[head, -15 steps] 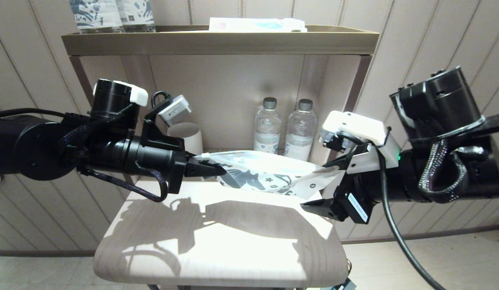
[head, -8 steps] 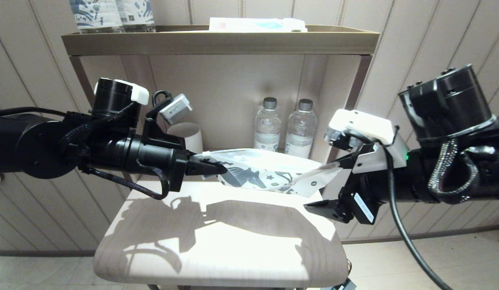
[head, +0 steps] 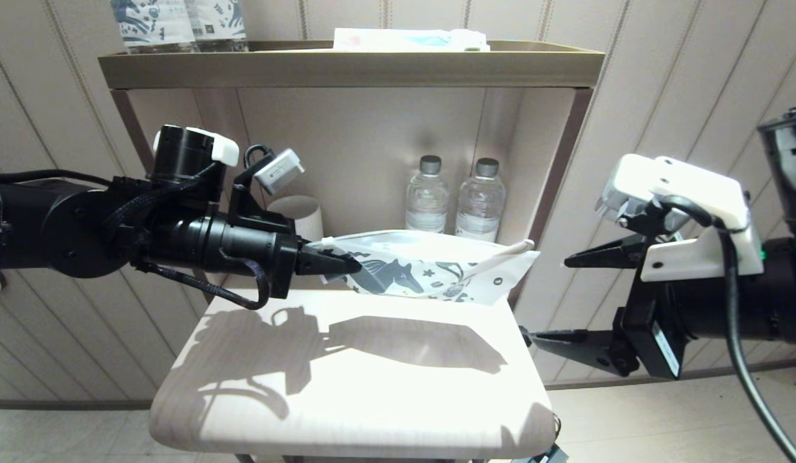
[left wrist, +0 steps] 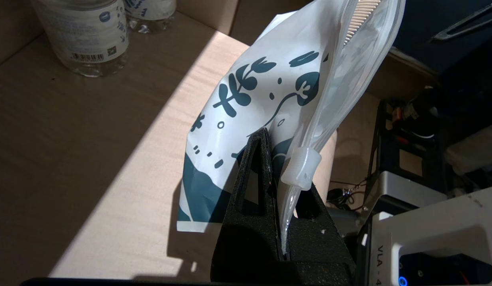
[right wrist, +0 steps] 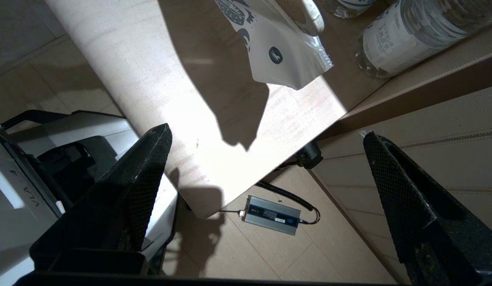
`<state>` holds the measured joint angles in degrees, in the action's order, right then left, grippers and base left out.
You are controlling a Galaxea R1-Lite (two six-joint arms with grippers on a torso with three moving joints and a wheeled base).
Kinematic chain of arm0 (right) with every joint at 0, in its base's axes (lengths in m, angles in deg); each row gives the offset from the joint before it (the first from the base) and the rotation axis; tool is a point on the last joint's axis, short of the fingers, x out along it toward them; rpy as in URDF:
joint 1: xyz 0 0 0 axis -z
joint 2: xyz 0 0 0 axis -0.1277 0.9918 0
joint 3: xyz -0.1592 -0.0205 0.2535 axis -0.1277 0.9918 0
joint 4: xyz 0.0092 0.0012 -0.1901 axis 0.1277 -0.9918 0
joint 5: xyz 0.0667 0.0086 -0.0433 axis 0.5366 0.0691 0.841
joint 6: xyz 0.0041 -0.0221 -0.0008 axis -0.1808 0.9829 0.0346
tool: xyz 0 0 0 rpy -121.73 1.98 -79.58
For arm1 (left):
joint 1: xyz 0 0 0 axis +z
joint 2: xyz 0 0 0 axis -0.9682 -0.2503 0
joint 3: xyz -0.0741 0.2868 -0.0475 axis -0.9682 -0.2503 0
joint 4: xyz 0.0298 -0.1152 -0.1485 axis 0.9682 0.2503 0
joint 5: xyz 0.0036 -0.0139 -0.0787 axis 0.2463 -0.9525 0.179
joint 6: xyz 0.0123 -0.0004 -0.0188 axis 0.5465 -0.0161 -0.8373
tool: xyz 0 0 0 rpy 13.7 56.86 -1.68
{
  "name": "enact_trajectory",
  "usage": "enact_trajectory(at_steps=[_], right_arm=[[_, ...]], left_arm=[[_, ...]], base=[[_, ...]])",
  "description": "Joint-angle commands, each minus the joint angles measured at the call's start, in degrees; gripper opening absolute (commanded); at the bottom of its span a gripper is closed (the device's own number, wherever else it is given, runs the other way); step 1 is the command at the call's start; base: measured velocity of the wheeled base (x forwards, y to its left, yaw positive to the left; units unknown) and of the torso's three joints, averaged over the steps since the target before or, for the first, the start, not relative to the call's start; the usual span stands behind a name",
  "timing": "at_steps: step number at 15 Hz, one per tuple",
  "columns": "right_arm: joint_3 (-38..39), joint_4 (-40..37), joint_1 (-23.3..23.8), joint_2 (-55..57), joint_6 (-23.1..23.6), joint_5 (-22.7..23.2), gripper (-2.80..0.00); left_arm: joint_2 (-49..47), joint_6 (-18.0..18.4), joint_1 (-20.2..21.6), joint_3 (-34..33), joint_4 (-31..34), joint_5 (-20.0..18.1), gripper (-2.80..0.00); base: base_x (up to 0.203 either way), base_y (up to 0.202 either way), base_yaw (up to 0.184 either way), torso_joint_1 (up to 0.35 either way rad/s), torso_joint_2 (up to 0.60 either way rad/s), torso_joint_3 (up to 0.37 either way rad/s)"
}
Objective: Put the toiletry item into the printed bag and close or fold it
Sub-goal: Close the strorage bag and place it on the desk
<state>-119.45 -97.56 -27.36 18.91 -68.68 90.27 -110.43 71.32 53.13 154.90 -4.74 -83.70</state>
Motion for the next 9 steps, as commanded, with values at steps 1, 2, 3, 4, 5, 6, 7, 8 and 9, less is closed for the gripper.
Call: enact_trajectory(at_steps=[1, 2, 3, 4, 5, 6, 7, 8, 9], right_arm=[[0.06, 0.11, -0.02, 0.87, 0.12, 0.13, 0.00], [-0.16, 0.27, -0.02, 2.11, 0.06, 0.17, 0.00], [-0.41, 0.48, 0.03, 3.72, -0.01, 0.16, 0.00], [-0.72, 1.28, 0.05, 5.28, -0.04, 0.14, 0.00], [-1.30, 2.69, 0.05, 6.48, -0.05, 0.18, 0.00], [-2.06, 3.67, 0.02, 7.86, -0.11, 0.19, 0.00], [-3.21, 4.04, 0.06, 9.00, -0.21, 0.19, 0.00], [-4.01, 4.07, 0.06, 10.12, -0.22, 0.25, 0.00], [-4.48, 4.24, -0.02, 10.80, -0.30, 0.25, -2.80]], left_arm=[[0.15, 0.11, 0.05, -0.02, 0.05, -0.27, -2.80], [0.33, 0.11, 0.05, -0.13, 0.05, -0.27, -2.80], [0.50, 0.11, 0.05, -0.13, 0.05, -0.19, -2.80], [0.59, 0.11, 0.05, -0.22, 0.05, -0.27, -2.80], [0.68, 0.11, 0.05, -0.30, 0.05, -0.27, -2.80], [0.77, 0.11, 0.05, -0.39, 0.05, -0.27, -2.80], [0.77, 0.11, 0.05, -0.39, 0.05, -0.27, -2.80], [0.82, 0.11, 0.05, -0.39, 0.05, -0.27, -2.80], [0.95, 0.11, 0.05, -0.39, 0.05, -0.27, -2.80]], base=[[0.000, 0.000, 0.000, 0.000, 0.00, 0.000], [0.000, 0.000, 0.000, 0.000, 0.00, 0.000], [0.000, 0.000, 0.000, 0.000, 0.00, 0.000], [0.000, 0.000, 0.000, 0.000, 0.00, 0.000], [0.000, 0.000, 0.000, 0.000, 0.00, 0.000], [0.000, 0.000, 0.000, 0.000, 0.00, 0.000], [0.000, 0.000, 0.000, 0.000, 0.00, 0.000], [0.000, 0.000, 0.000, 0.000, 0.00, 0.000], [0.000, 0.000, 0.000, 0.000, 0.00, 0.000]])
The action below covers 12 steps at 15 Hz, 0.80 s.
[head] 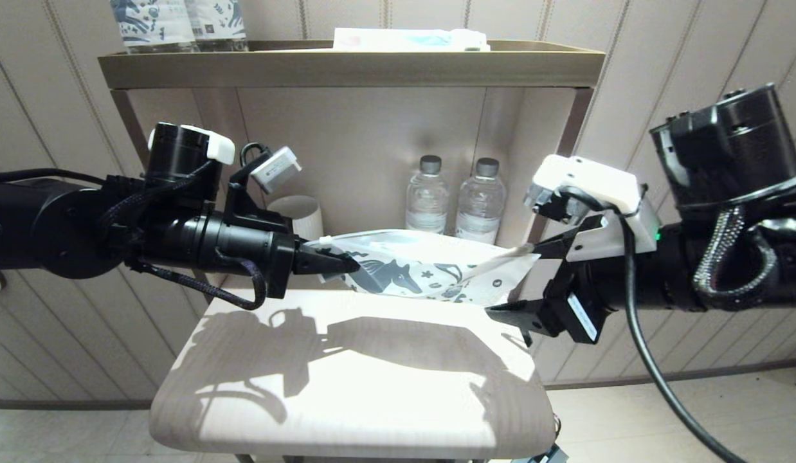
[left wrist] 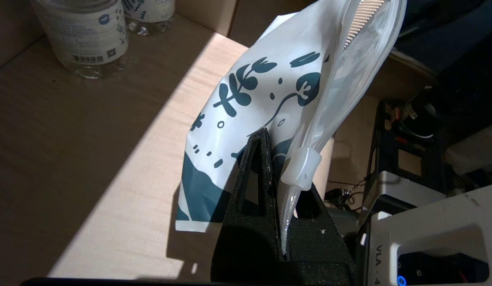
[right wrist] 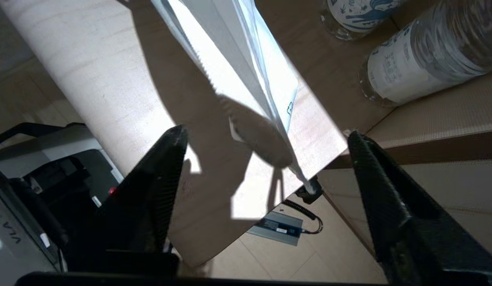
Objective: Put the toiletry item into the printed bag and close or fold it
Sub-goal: Close the strorage bag and place it on the desk
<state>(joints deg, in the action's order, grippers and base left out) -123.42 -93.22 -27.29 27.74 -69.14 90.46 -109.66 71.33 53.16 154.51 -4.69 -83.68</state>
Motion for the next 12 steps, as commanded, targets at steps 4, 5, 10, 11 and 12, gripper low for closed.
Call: enact_trajectory(at_steps=[4, 5, 10, 11, 12], right_arm=[[-1.22, 0.19, -0.01, 2.57, -0.30, 0.17, 0.00], [-1.30, 0.19, -0.01, 2.57, -0.30, 0.09, 0.00], [-1.30, 0.19, -0.02, 2.12, -0.30, 0.09, 0.00], [-1.41, 0.19, -0.10, 2.13, -0.53, 0.09, 0.00], [-1.76, -0.09, -0.10, 2.23, -0.76, 0.09, 0.00]], left_arm=[[0.35, 0.10, 0.02, -0.18, 0.00, -0.29, -2.80], [0.35, 0.10, -0.06, -0.18, 0.00, -0.28, -2.80], [0.26, 0.19, 0.02, -0.35, 0.00, -0.20, -2.80], [0.26, 0.19, 0.02, -0.35, 0.00, -0.20, -2.80], [0.19, 0.19, 0.02, -0.35, 0.00, -0.20, -2.80]], base=[[0.000, 0.000, 0.000, 0.000, 0.00, 0.000], [0.000, 0.000, 0.000, 0.000, 0.00, 0.000], [0.000, 0.000, 0.000, 0.000, 0.00, 0.000], [0.000, 0.000, 0.000, 0.000, 0.00, 0.000], [0.000, 0.000, 0.000, 0.000, 0.00, 0.000]])
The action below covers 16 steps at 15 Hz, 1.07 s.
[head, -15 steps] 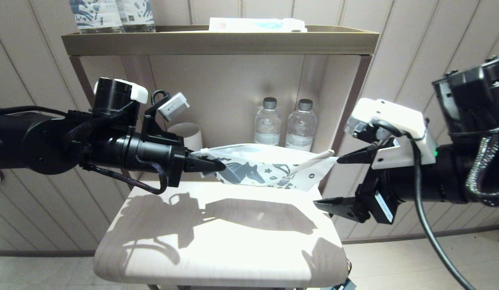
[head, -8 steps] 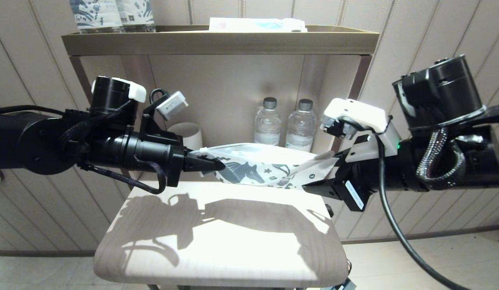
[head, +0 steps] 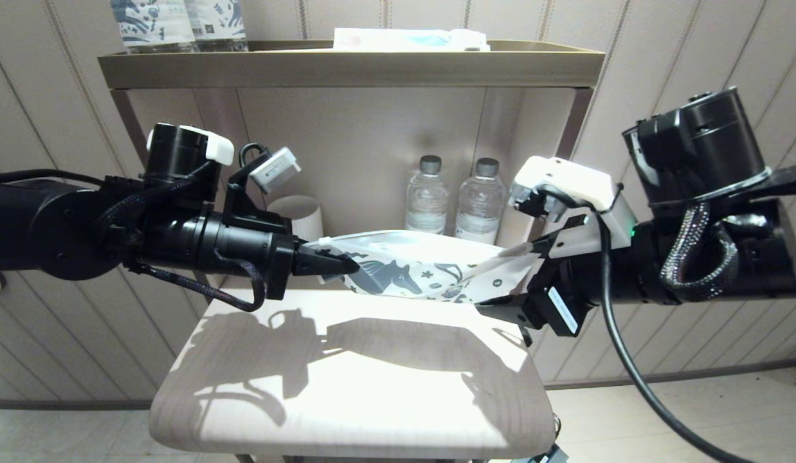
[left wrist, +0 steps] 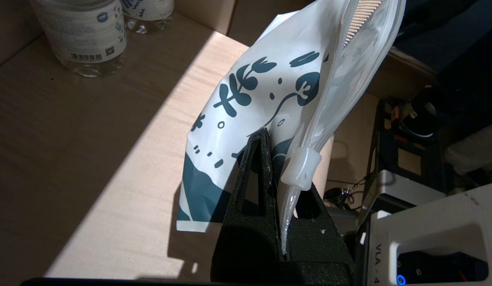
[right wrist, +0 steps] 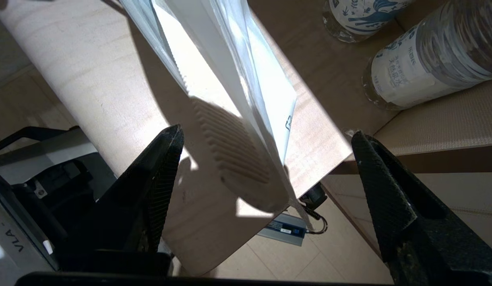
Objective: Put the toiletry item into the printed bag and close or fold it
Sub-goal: Close the strorage bag and place it on the desk
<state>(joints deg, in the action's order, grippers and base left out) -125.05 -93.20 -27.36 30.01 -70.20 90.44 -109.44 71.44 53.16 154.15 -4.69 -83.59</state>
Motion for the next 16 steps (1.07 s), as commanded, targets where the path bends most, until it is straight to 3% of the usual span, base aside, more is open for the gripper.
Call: enact_trajectory(at_steps=[1, 6, 7, 16], right_arm=[[-0.03, -0.05, -0.02, 0.10, -0.14, -0.06, 0.00], [0.24, 0.27, -0.02, -0.14, -0.38, -0.08, 0.00], [0.50, 0.26, -0.02, -0.22, -0.38, -0.33, -2.80], [-0.03, 0.26, -0.20, -0.40, 0.23, -0.33, -2.80]], left_arm=[[-0.13, 0.08, 0.02, 0.06, 0.01, -0.29, -2.80], [0.13, 0.17, 0.02, 0.01, 0.01, -0.29, -2.80], [0.22, 0.17, -0.03, 0.01, 0.01, -0.29, -2.80], [0.08, 0.17, -0.07, -0.25, 0.01, -0.38, -2.80]], base=[[0.000, 0.000, 0.000, 0.000, 0.00, 0.000], [0.000, 0.000, 0.000, 0.000, 0.00, 0.000], [0.000, 0.000, 0.000, 0.000, 0.00, 0.000], [0.000, 0.000, 0.000, 0.000, 0.00, 0.000]])
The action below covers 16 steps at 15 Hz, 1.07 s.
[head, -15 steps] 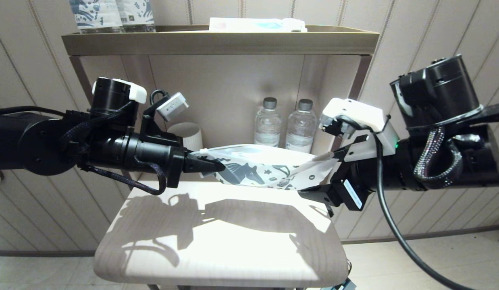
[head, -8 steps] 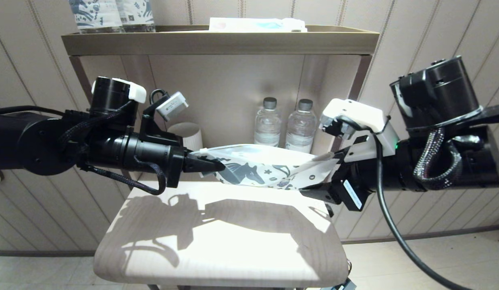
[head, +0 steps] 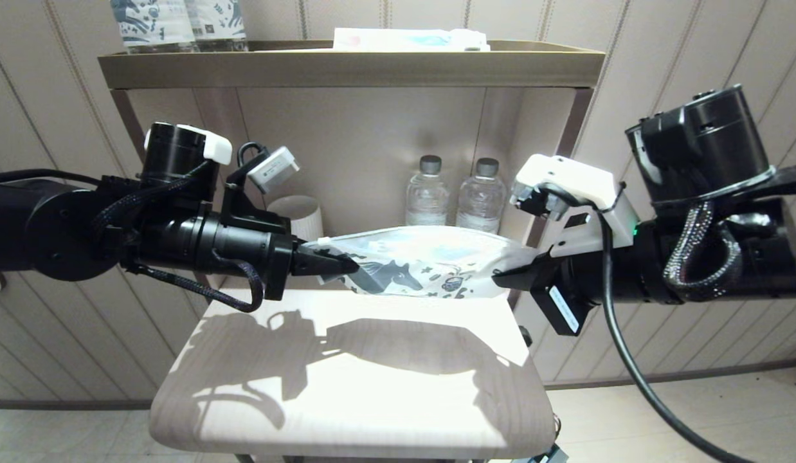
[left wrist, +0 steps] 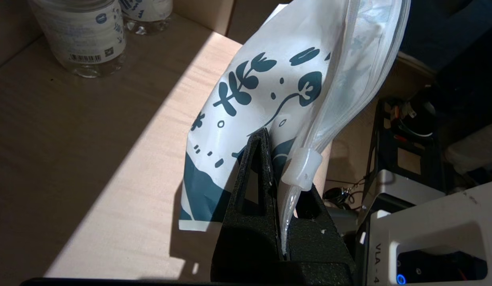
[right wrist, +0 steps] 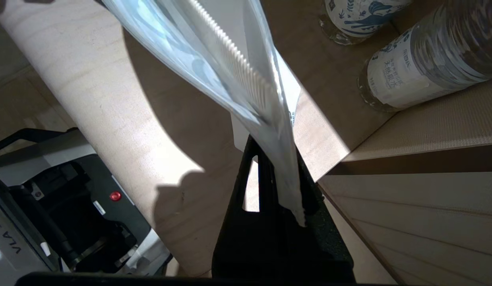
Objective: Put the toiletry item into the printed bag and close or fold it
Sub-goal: Close the strorage bag and place it on the desk
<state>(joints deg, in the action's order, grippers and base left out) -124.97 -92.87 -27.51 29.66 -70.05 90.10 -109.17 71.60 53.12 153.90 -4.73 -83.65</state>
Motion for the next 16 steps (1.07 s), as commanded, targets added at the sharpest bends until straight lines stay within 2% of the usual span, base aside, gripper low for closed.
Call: enact_trajectory(at_steps=[1, 7, 10, 16], right_arm=[[-0.29, -0.07, -0.24, -0.13, 0.18, 0.01, -2.80], [-2.73, -1.19, -0.84, -1.55, 0.85, -0.44, -2.80], [-1.89, -3.93, -0.82, -2.16, 0.80, -0.67, -2.80], [-1.06, -3.50, -1.63, -0.22, 0.18, -1.75, -2.80]], left_arm=[[-0.58, 0.22, -0.03, -0.10, 0.04, -0.27, -2.80], [-1.63, 0.36, -0.62, -0.18, -0.05, -0.23, -2.80], [-1.46, 0.29, -0.56, -0.01, -0.05, -0.23, -2.80], [-1.02, 0.22, -0.56, -0.15, -0.05, -0.23, -2.80]], base=[[0.000, 0.000, 0.000, 0.000, 0.00, 0.000], [0.000, 0.000, 0.000, 0.000, 0.00, 0.000], [0.000, 0.000, 0.000, 0.000, 0.00, 0.000], [0.000, 0.000, 0.000, 0.000, 0.00, 0.000]])
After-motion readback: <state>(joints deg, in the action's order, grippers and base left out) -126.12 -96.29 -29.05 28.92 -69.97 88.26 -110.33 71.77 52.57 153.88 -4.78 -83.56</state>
